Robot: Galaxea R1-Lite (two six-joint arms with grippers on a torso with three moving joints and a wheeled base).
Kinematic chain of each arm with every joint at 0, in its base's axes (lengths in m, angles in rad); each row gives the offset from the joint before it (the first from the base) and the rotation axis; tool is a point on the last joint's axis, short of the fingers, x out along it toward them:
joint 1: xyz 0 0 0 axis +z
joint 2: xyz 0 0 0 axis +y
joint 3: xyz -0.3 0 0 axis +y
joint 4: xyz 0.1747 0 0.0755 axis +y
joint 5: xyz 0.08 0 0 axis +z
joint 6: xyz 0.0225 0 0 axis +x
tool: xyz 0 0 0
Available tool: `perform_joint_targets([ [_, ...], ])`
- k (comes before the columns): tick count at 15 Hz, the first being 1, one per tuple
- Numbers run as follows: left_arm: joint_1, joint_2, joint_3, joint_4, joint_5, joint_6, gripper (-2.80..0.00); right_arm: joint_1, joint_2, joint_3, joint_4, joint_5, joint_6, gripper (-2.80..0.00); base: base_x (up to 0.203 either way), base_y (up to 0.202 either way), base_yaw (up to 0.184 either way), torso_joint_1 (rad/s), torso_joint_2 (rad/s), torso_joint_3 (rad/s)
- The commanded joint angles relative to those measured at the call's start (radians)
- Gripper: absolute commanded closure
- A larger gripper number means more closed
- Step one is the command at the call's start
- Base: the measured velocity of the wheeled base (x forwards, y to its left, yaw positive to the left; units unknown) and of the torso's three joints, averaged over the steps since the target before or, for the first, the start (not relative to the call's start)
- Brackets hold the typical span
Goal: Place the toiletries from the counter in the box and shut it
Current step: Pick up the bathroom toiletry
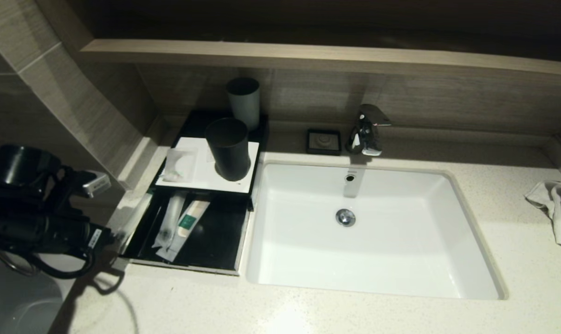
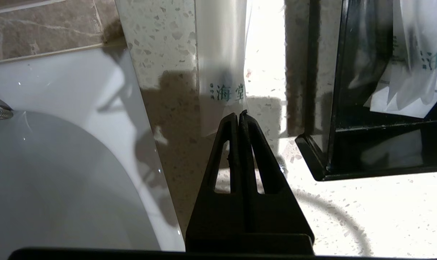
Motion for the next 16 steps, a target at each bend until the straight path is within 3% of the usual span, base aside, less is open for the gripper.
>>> perform_joint_targets([
  [1, 0.0, 0.012, 0.0, -0.02, 0.0, 0.003, -2.8, 0.0, 0.0, 0.0, 0.0, 0.0, 0.001, 0.0, 0.0, 0.0, 0.0, 0.0, 0.0, 0.0],
  [16, 0.002, 0.083, -0.003, -0.074, 0.019, 0.001, -2.8, 0.0, 0.0, 0.0, 0.0, 0.0, 0.001, 0.0, 0.0, 0.0, 0.0, 0.0, 0.0, 0.0],
])
